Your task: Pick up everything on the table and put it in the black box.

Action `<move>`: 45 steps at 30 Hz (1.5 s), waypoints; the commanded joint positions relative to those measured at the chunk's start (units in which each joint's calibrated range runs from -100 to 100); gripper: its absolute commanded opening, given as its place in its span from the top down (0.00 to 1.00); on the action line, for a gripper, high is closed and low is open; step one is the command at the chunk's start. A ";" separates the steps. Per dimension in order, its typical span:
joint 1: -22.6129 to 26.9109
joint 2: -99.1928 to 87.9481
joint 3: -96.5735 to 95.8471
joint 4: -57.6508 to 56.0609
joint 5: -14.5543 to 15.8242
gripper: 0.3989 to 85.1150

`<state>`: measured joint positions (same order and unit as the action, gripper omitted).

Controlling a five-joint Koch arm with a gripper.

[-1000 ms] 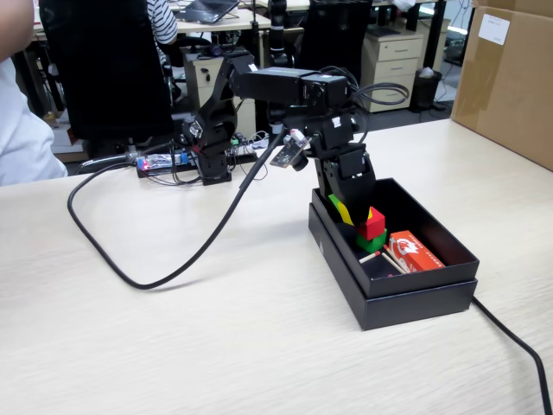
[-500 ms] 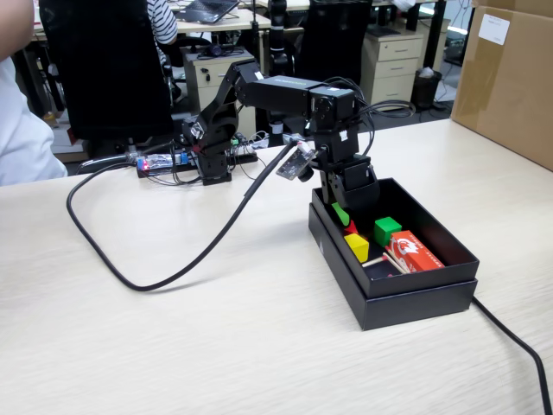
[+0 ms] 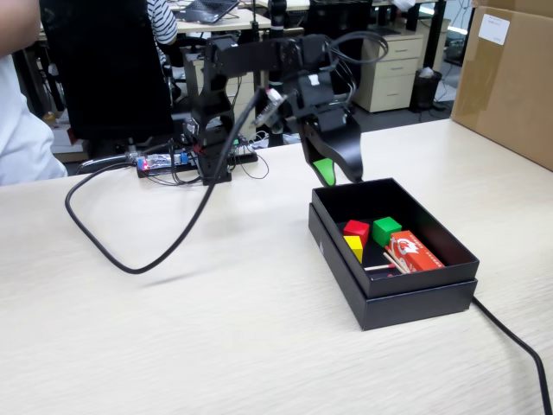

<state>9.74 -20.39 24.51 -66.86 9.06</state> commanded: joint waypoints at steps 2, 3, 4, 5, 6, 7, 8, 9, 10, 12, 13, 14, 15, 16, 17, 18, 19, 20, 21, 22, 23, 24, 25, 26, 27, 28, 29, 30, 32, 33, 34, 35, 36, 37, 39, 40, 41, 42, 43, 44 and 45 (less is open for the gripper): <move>-3.32 -21.09 -9.19 2.37 -2.00 0.44; -3.86 -24.19 -12.00 3.06 -2.05 0.44; -4.44 -27.52 -14.90 3.66 -2.30 0.44; -5.08 -30.96 -18.25 4.70 -2.64 0.44; -5.76 -34.75 -22.06 6.34 -3.03 0.44; -6.50 -38.88 -26.14 8.33 -3.47 0.44; -7.28 -42.89 -30.31 10.49 -4.00 0.44; -8.01 -46.91 -34.48 12.22 -4.59 0.44; -8.64 -50.81 -38.74 13.60 -5.08 0.44; -9.62 -58.50 -47.27 16.19 -6.01 0.43; -10.11 -62.17 -51.80 17.83 -6.54 0.43; -10.60 -65.84 -56.24 19.73 -7.08 0.43; -11.09 -69.28 -60.77 22.32 -7.72 0.43; -11.62 -72.38 -65.67 25.61 -8.35 0.43; -12.21 -75.14 -70.20 28.54 -8.94 0.43; -12.60 -77.32 -73.92 30.70 -9.38 0.43; -12.99 -78.12 -76.73 31.48 -9.43 0.43; -13.24 -78.69 -78.73 31.48 -9.43 0.43; -13.43 -79.27 -80.54 31.66 -9.43 0.42; -13.53 -79.61 -81.99 31.74 -9.38 0.42; -13.53 -79.61 -83.26 31.91 -9.28 0.41; -13.53 -79.61 -84.62 32.52 -9.18 0.41; -13.53 -79.61 -85.98 33.64 -9.13 0.41; -13.53 -79.61 -87.61 35.11 -9.13 0.40; -13.43 -79.61 -89.15 36.41 -9.08 0.40; -13.28 -79.61 -90.78 37.88 -9.13 0.40; -13.14 -79.61 -92.23 39.43 -9.18 0.40; -12.94 -79.61 -94.05 41.33 -9.33 0.40; -12.65 -79.61 -98.04 45.56 -10.01 0.40; -12.65 -79.61 -100.03 47.55 -10.31 0.40; -12.60 -79.61 -101.84 49.28 -10.65 0.40; -12.60 -79.61 -103.66 51.35 -11.04 0.40; -12.50 -79.61 -105.38 53.25 -11.33 0.40; -12.50 -79.61 -107.01 54.72 -11.72 0.40; -12.36 -79.61 -110.00 58.09 -12.41 0.40; -12.31 -79.61 -111.36 59.39 -12.60 0.40; -12.06 -79.61 -112.45 60.86 -12.80 0.40; -11.82 -79.61 -113.54 61.98 -12.89 0.40; -11.67 -79.61 -114.26 62.84 -12.94 0.40; -11.53 -79.61 -115.26 64.14 -13.09 0.40; -11.43 -79.61 -116.62 66.04 -13.28 0.40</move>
<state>-1.98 -99.87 -90.78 -3.52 -3.59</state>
